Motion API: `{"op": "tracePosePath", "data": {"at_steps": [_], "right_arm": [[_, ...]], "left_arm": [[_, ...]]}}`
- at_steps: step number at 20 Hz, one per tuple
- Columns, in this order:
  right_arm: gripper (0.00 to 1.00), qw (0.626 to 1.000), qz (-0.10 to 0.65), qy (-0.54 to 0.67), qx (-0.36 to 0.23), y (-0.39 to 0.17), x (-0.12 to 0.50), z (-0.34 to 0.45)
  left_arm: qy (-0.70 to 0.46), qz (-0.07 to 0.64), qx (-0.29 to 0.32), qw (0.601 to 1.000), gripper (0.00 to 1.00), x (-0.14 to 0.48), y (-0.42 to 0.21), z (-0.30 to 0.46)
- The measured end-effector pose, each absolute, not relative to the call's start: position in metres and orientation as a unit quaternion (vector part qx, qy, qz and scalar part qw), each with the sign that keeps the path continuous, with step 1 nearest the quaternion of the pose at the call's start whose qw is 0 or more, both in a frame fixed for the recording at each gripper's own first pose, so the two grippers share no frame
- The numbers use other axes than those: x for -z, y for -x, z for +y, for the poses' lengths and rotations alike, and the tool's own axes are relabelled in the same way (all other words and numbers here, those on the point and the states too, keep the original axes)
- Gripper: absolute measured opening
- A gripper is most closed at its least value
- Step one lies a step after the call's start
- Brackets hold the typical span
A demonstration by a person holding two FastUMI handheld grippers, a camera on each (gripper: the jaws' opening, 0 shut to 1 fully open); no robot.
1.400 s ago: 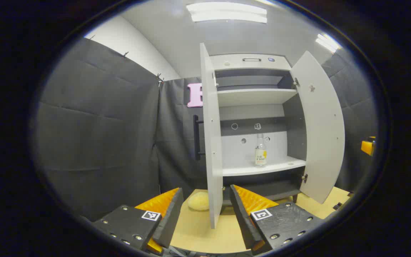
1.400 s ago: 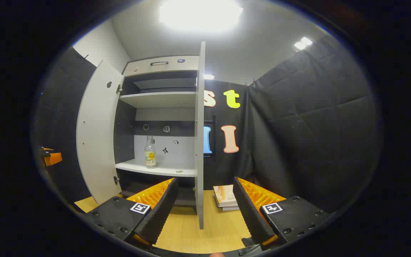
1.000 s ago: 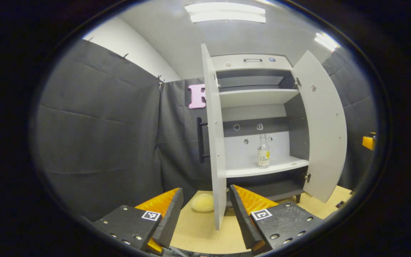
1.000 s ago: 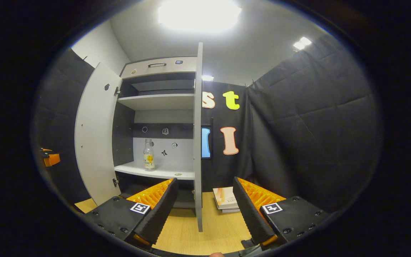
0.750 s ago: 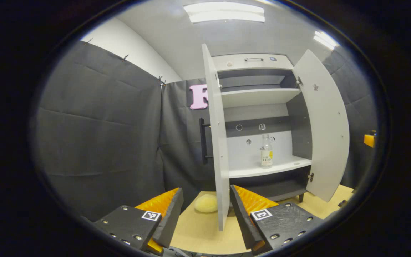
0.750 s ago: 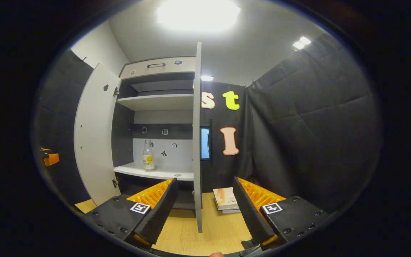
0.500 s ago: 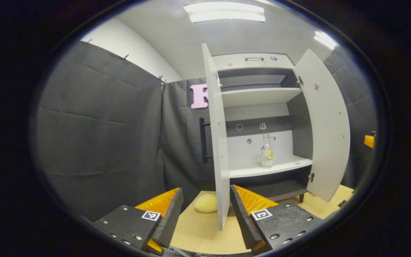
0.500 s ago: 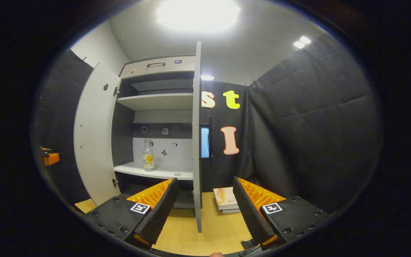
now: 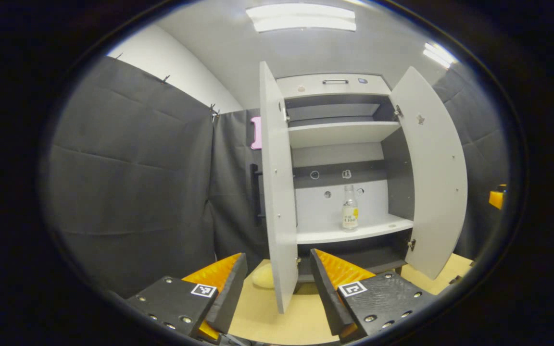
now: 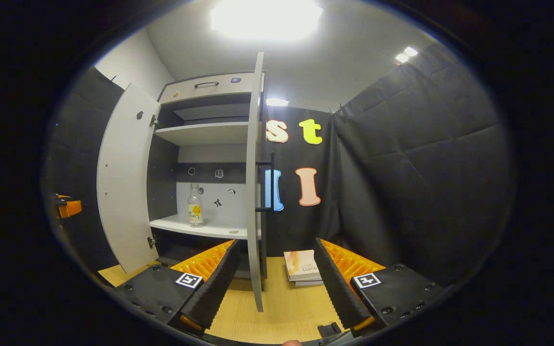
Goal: Grasp the bottle in the cabinet with the left hand and place it on the coaster, then close the right door with the right hand and the left door with the left hand.
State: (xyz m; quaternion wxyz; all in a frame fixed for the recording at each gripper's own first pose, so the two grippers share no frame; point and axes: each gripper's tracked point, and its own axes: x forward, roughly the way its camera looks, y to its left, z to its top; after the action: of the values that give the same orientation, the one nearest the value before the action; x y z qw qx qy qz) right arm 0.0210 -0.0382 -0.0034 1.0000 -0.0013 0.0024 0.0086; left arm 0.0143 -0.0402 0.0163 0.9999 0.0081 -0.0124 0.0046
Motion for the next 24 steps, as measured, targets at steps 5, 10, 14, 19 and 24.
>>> {"op": "tracePosePath", "data": {"at_steps": [5, 10, 14, 19, 24], "right_arm": [[0.98, 1.0, 0.004, 0.0, -0.021, -0.026, 0.012, -0.054], [0.98, 1.0, 0.008, 0.002, -0.019, -0.028, 0.018, -0.073], [0.98, 1.0, 0.008, 0.002, -0.008, -0.036, 0.019, -0.08], [0.98, 1.0, 0.007, 0.006, 0.016, -0.049, 0.02, -0.084], [0.98, 0.999, 0.006, 0.016, 0.04, -0.066, 0.019, -0.085]], "left_arm": [[-0.002, -0.007, 0.017, 1.0, 0.77, -0.019, -0.02, -0.087], [0.015, 0.003, 0.047, 0.999, 0.76, -0.028, -0.041, -0.124], [0.019, -0.001, 0.064, 0.998, 0.77, -0.038, -0.066, -0.139], [0.011, -0.01, 0.094, 0.995, 0.77, -0.047, -0.114, -0.162], [0.014, -0.013, 0.119, 0.993, 0.77, -0.055, -0.164, -0.179]]}}
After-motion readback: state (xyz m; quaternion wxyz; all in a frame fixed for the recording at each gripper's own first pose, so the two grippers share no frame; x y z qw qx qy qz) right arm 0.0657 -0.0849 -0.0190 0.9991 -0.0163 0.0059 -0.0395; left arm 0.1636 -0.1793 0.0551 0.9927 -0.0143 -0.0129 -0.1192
